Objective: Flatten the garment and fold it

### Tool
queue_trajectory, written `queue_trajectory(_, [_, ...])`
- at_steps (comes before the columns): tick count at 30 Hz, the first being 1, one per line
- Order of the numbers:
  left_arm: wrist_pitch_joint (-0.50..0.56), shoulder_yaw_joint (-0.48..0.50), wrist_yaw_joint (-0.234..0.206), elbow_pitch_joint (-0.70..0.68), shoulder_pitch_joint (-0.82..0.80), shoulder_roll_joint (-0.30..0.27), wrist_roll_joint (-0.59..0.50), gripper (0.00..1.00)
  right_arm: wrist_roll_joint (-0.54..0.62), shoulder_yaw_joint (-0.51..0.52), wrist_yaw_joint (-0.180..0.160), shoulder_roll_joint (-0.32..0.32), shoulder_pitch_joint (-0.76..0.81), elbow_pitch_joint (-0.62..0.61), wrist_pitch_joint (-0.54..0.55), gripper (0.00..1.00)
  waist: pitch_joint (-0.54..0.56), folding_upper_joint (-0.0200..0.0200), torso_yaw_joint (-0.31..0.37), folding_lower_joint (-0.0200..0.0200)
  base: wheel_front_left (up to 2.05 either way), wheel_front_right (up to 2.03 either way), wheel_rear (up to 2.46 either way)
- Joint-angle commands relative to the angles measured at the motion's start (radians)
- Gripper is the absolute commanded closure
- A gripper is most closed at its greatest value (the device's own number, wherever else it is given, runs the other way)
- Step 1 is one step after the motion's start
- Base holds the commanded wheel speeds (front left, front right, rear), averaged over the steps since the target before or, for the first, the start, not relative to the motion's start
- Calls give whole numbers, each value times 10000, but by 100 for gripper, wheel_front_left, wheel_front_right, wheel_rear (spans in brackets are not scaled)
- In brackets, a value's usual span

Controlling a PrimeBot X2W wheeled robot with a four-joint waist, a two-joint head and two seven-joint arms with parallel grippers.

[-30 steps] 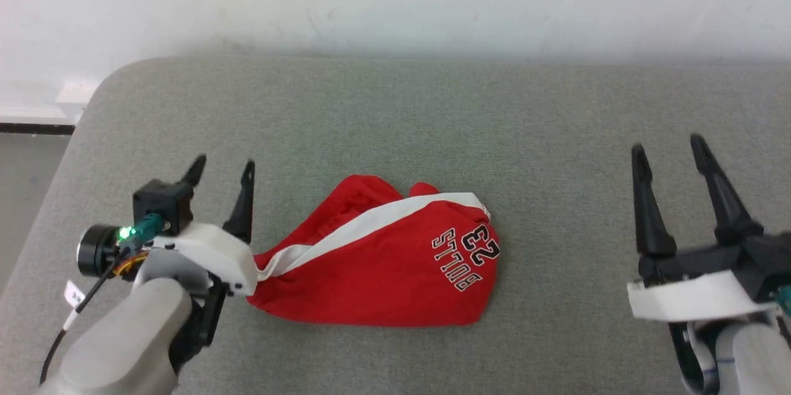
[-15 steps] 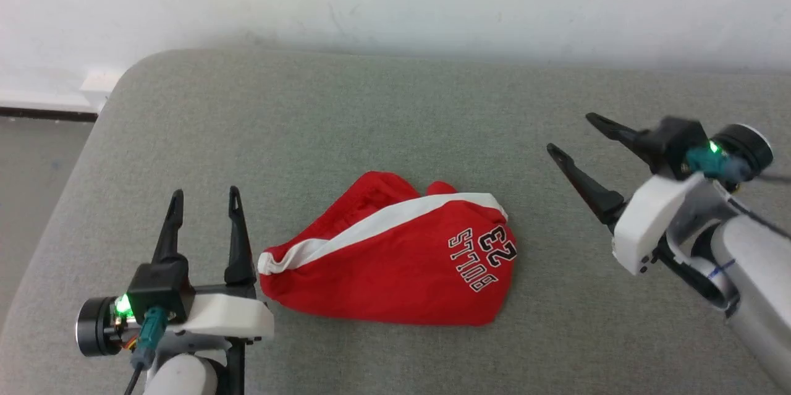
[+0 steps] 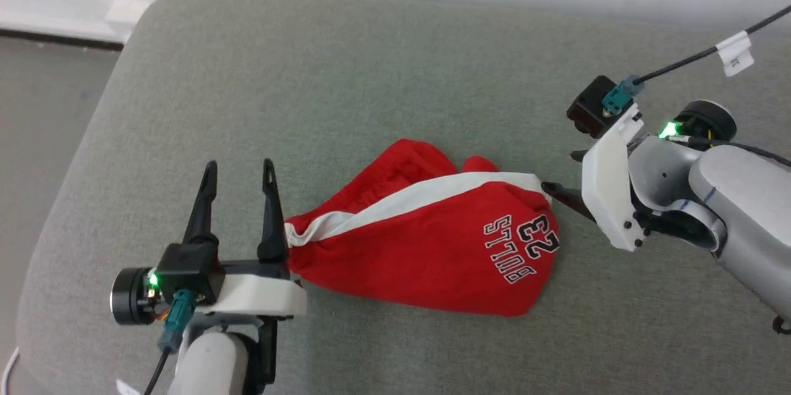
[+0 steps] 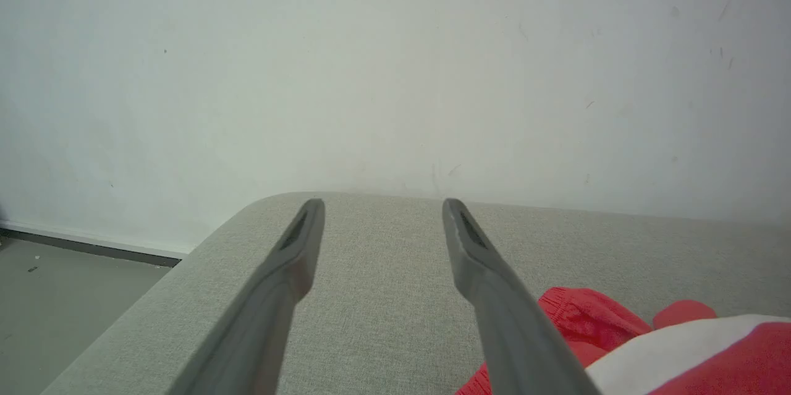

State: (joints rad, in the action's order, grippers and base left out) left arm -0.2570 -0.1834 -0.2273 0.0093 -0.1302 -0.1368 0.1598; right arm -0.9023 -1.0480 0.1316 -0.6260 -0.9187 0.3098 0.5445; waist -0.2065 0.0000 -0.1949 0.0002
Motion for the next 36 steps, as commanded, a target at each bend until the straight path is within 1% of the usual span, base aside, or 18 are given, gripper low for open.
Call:
queue_trajectory(1, [-47, 105, 205, 93, -280, 187, -224, 0, -216, -319, -9, 144, -268, 473, -31, 0, -685, 0, -619, -2, 0, 0, 0])
queue_trajectory(5, [-47, 231, 504, 191, -562, 506, -437, 0, -689, -1034, -9, 440, -390, 1384, -152, 0, -1002, 0, -945, -2, 0, 0, 0])
queue_trajectory(8, [-47, 353, 650, 257, -633, 647, -526, 0, -1019, -1634, -9, 503, -305, 1747, -180, 0, -1109, 0, -1059, -2, 0, 0, 0])
queue_trajectory(11, [-47, 488, 738, 292, -627, 729, -607, 0, -1194, -1969, -9, 499, -233, 1949, -287, 0, -1119, 0, -1048, -2, 0, 0, 0])
queue_trajectory(12, [-47, 544, 752, 303, -606, 747, -635, 0, -1245, -2028, -9, 488, -242, 1970, -408, 51, -1093, 0, -1009, -2, 0, 0, 0])
queue_trajectory(13, [-47, 600, 767, 318, -575, 762, -662, 0, -1242, -2077, -9, 474, -279, 1952, -609, 100, -1050, 0, -959, -2, 0, 0, 0])
queue_trajectory(15, [-47, 705, 797, 350, -515, 786, -704, 0, -1227, -2135, -9, 406, -363, 1884, -1189, 100, -915, 0, -831, -2, 0, 0, 0])
queue_trajectory(18, [-47, 803, 875, 390, -424, 812, -752, 0, -975, -2200, -9, 60, -528, 1566, -2293, 100, -631, 0, -642, -2, 0, 0, 0])
queue_trajectory(21, [-47, 936, 927, 402, -263, 826, -807, 0, -958, -2104, -9, -455, -616, 1134, -3603, 100, -295, 0, -395, -2, 0, 0, 0])
queue_trajectory(24, [-47, 1096, 968, 397, -44, 835, -861, 0, -1188, -1814, -9, -1074, -459, 549, -4609, 100, -6, 0, -95, -2, 0, 0, 0])
queue_trajectory(27, [-47, 1209, 1020, 353, 165, 841, -899, 0, -1384, -1484, -9, -1786, -182, 30, -5224, 100, 190, 0, 205, -2, 0, 0, 0])
queue_trajectory(29, [-47, 1290, 1050, 356, 289, 845, -910, 0, -1475, -1300, -9, -2172, 44, -207, -5430, 100, 291, 0, 403, -2, 0, 0, 0])
queue_trajectory(32, [-47, 1353, 1106, 360, 389, 849, -962, 0, -1621, -1048, -9, -2514, 405, -455, -5464, 100, 406, 0, 581, -2, 0, 0, 0])
queue_trajectory(33, [-47, 1364, 1120, 353, 403, 850, -984, 0, -1676, -946, -9, -2570, 498, -511, -5443, 56, 426, 0, 610, -2, 0, 0, 0])
queue_trajectory(34, [-47, 1369, 1130, 346, 408, 851, -1004, 0, -1753, -849, -9, -2605, 579, -565, -5367, 0, 442, 0, 621, -2, 0, 0, 0])
queue_trajectory(36, [-47, 1374, 1136, 337, 407, 853, -1023, 0, -1784, -770, -9, -2610, 600, -651, -5258, 0, 454, 0, 626, -2, 0, 0, 0])
